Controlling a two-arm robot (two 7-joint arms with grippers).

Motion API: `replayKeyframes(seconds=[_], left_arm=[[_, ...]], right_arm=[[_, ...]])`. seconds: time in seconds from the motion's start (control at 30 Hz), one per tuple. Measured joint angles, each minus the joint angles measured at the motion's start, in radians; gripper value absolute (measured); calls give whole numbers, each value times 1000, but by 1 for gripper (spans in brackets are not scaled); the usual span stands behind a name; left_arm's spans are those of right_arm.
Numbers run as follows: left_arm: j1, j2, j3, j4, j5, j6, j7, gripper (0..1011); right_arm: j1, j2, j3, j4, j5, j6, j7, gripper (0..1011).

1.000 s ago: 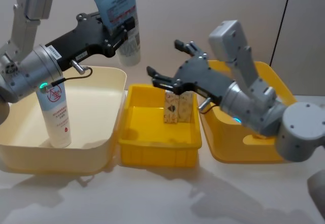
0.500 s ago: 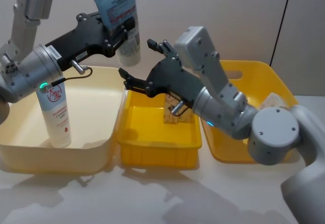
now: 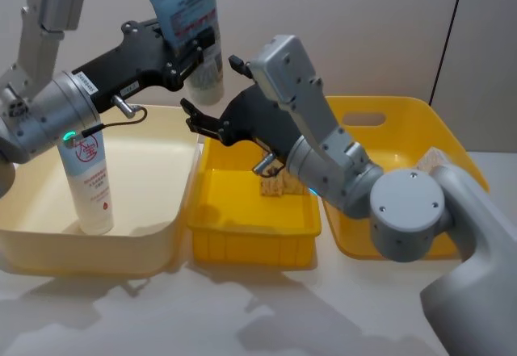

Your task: Bimanual collaborative sorting of washing and personal care products

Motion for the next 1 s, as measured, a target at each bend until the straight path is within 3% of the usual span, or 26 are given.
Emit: replayKeyframes(seconds=[0.5,1.0], left_arm=[[0,0,0,0,0,0,0,292],[0,0,0,0,0,0,0,292]], right_arm=[[14,-39,13,20,-34,46,-49,1001],[51,-86,10,68,-57,74,-62,1001]])
